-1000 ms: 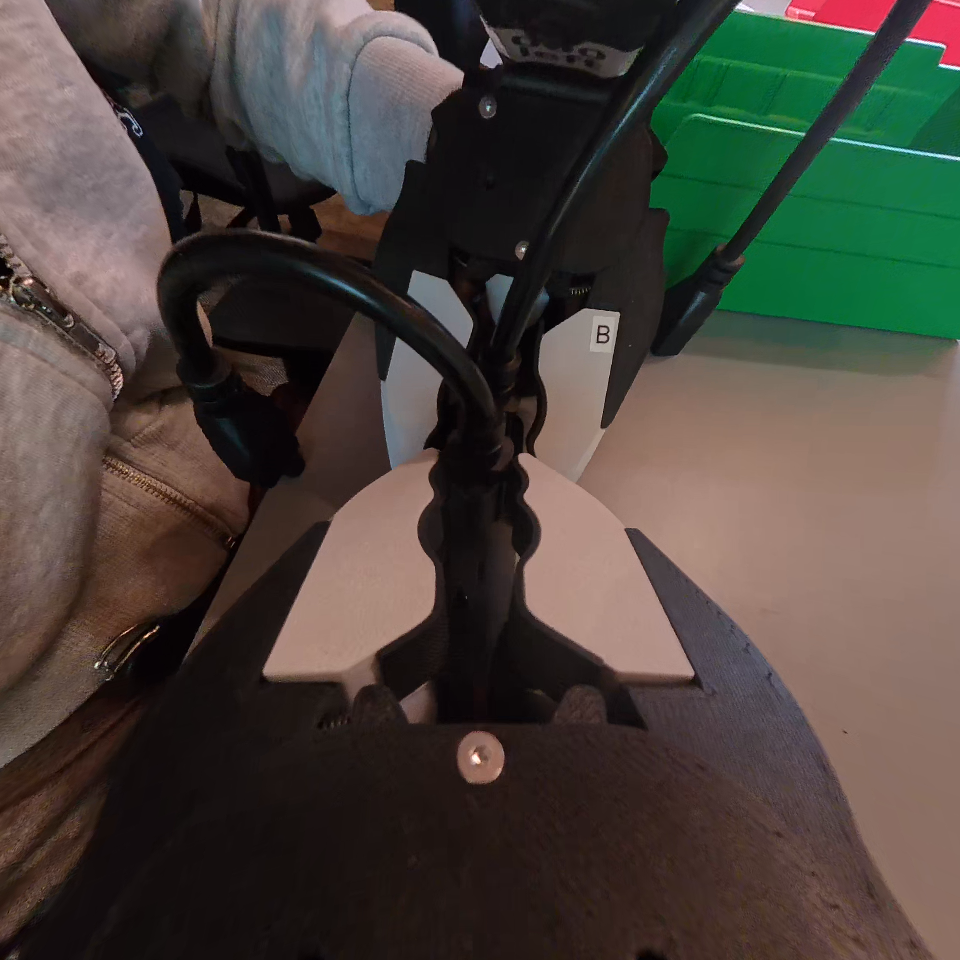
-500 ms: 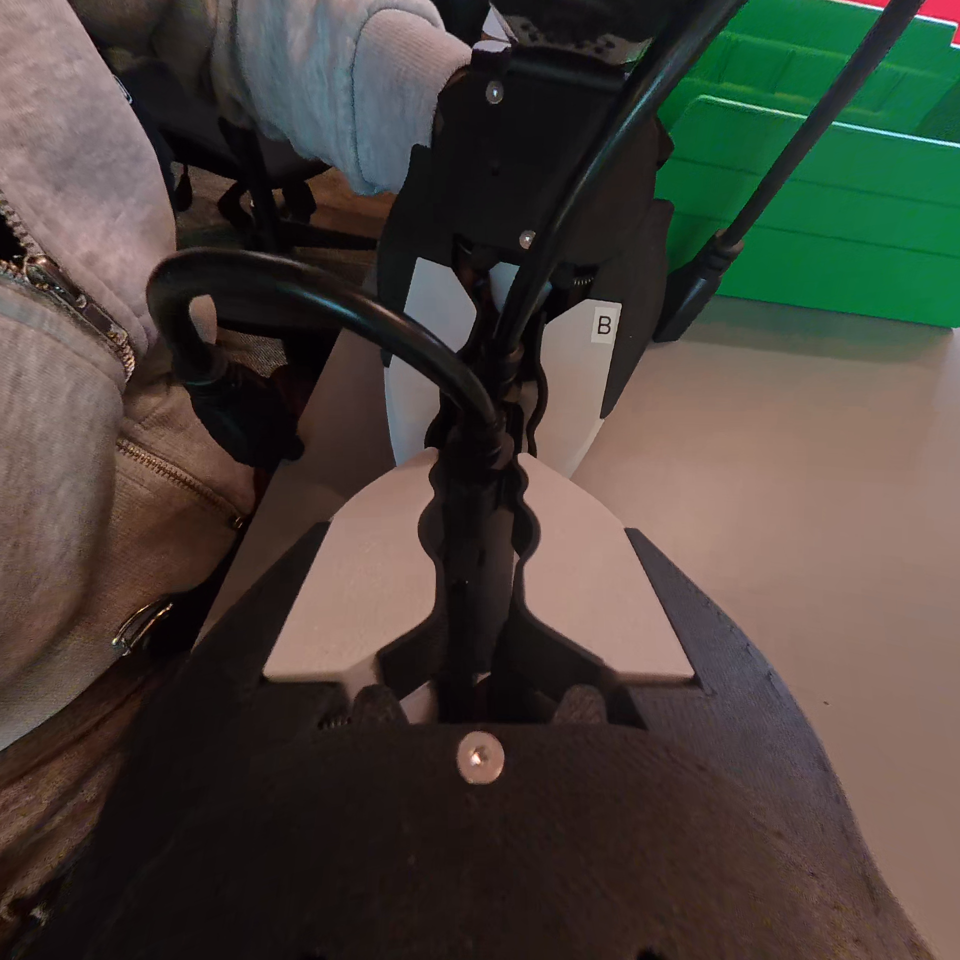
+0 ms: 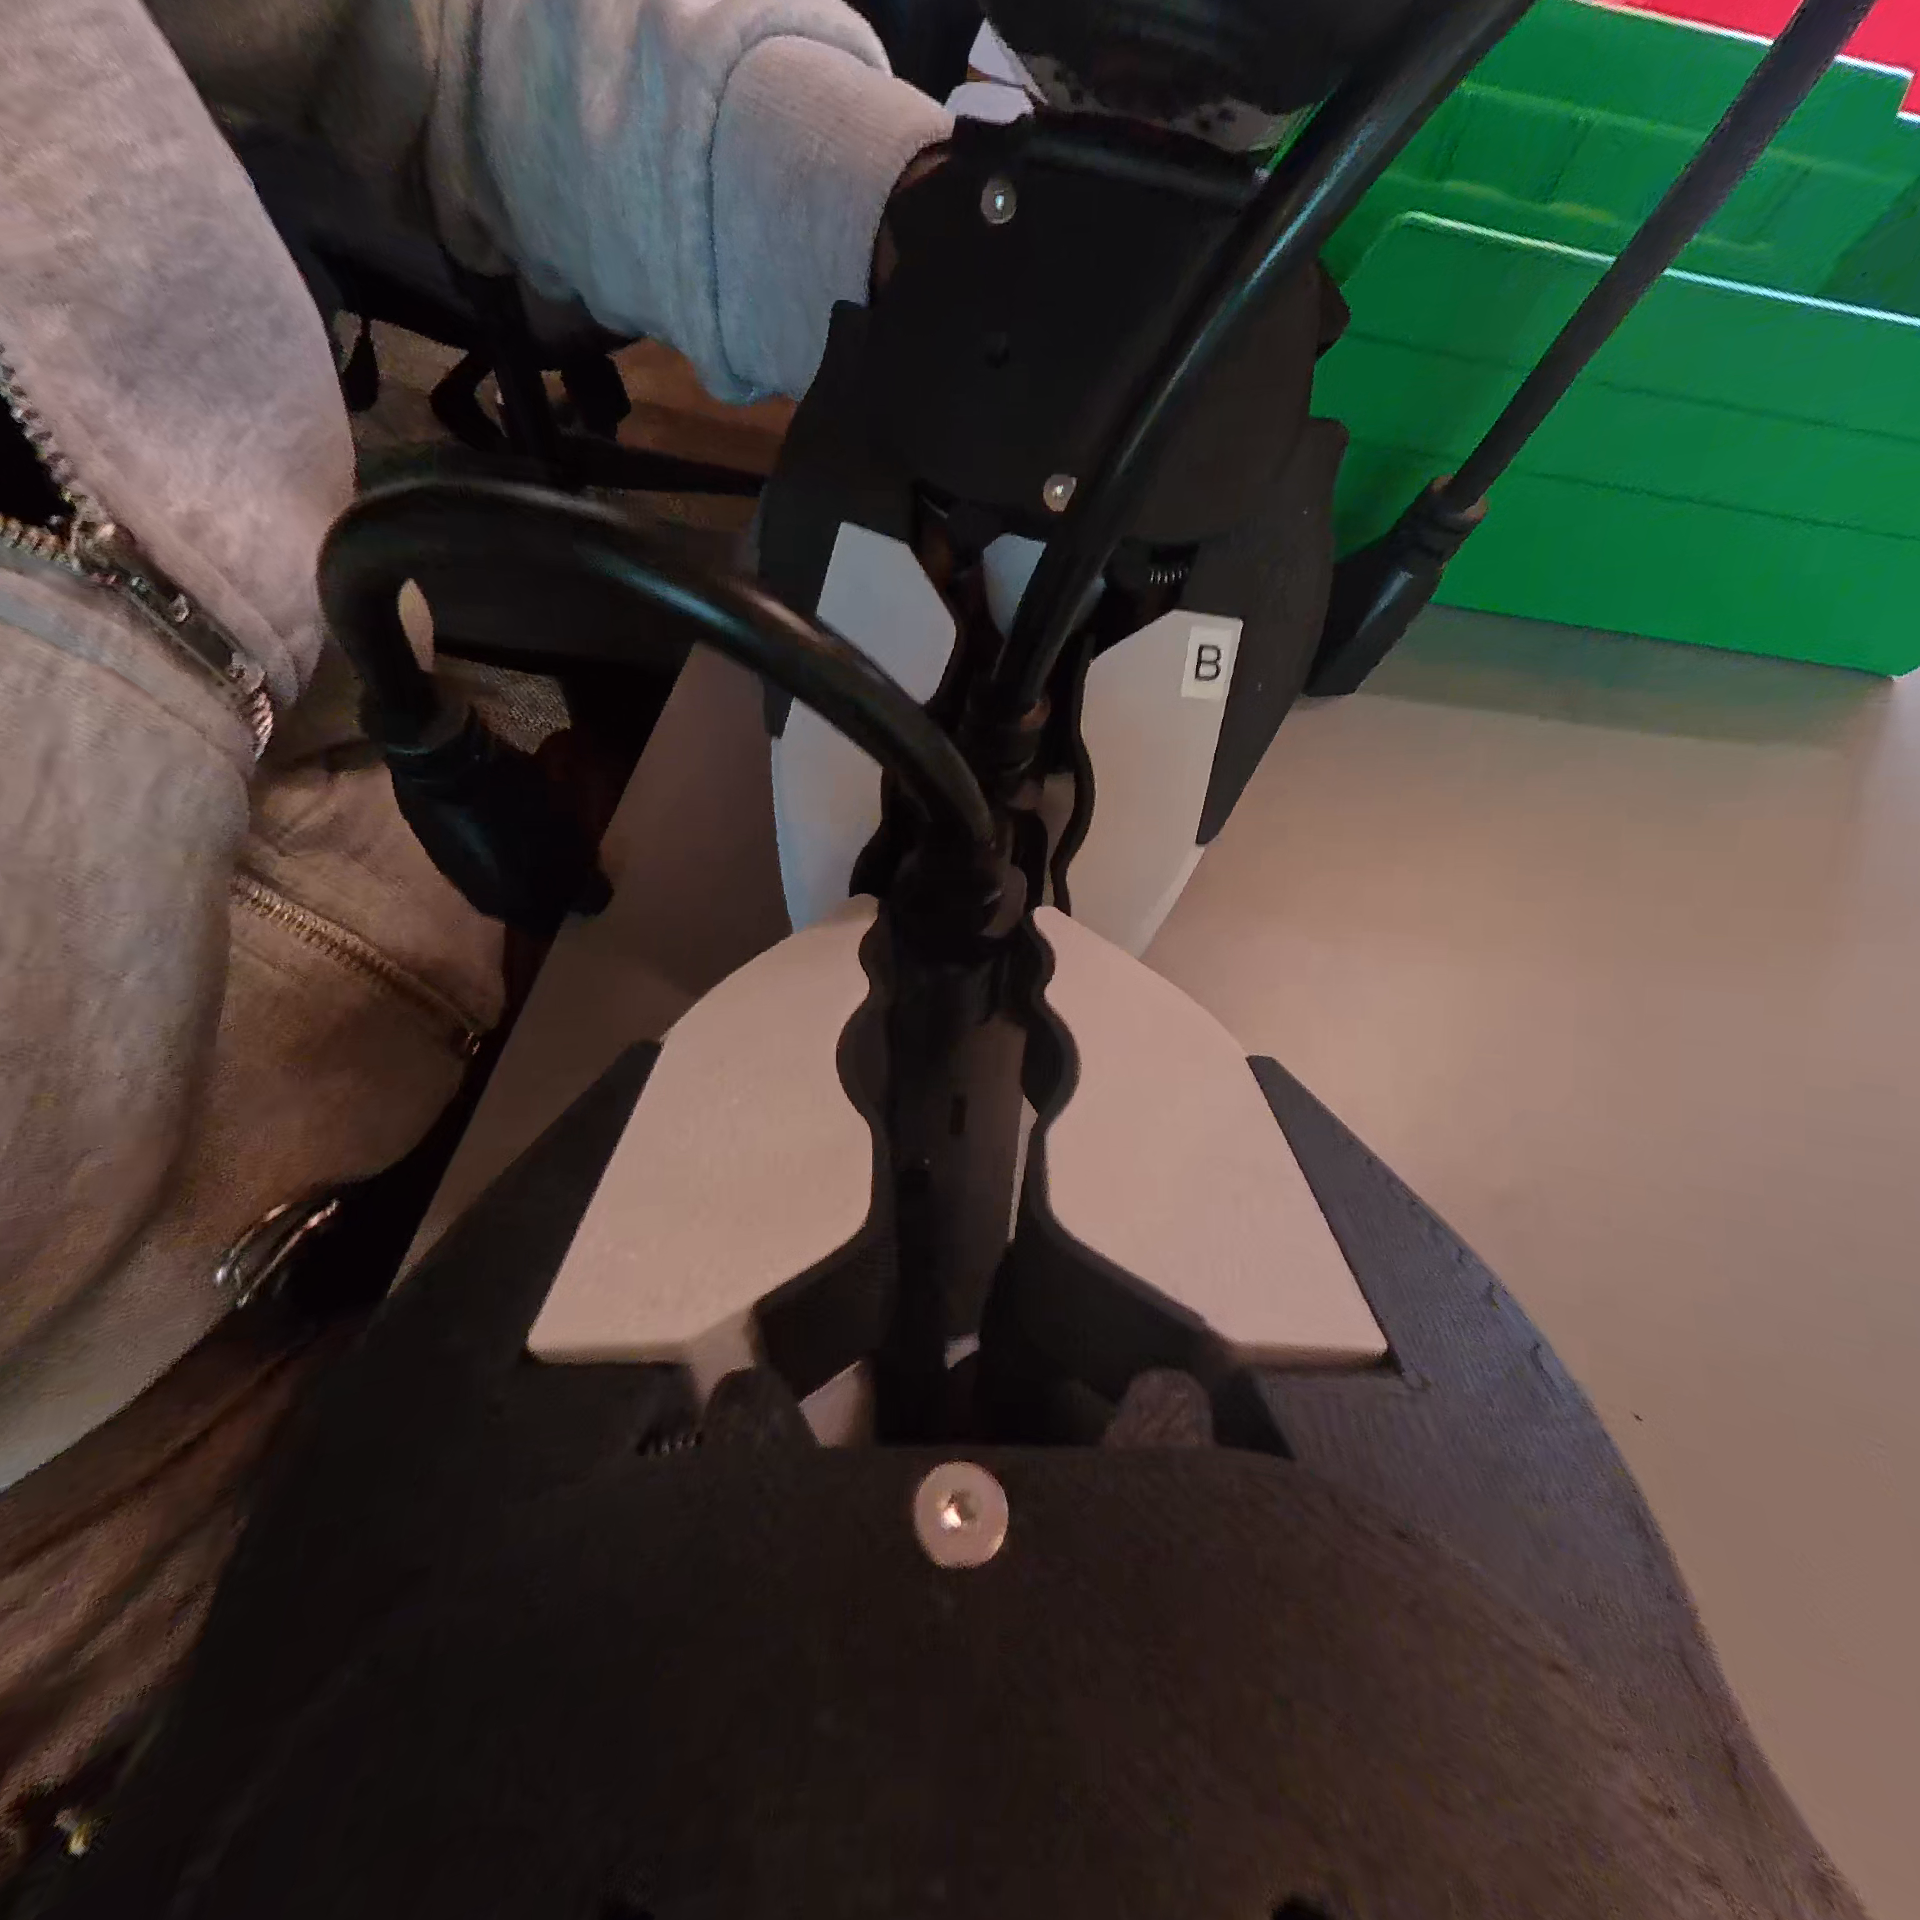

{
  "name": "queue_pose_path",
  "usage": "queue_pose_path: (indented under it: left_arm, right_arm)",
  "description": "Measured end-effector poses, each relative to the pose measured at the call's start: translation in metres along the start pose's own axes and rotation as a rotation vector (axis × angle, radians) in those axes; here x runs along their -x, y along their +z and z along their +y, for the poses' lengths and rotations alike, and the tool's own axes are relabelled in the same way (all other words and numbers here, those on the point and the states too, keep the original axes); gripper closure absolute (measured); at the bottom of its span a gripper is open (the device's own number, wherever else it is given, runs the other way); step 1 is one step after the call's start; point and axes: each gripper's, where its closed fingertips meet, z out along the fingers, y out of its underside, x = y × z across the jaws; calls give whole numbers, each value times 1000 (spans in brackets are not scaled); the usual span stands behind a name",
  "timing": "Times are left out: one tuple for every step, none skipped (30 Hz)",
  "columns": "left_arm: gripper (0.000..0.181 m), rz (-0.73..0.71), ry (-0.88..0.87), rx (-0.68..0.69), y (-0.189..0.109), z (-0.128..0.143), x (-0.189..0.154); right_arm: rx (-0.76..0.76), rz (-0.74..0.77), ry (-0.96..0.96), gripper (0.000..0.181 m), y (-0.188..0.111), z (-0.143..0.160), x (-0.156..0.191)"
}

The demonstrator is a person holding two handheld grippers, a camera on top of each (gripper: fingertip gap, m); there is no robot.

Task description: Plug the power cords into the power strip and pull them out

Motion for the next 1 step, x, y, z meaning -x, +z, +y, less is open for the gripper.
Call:
queue_pose_path:
  left_arm:
    - [137, -4, -5, -3, 1, -1, 1]
  right_arm:
    - [3, 2, 2, 160, -2, 1, 0]
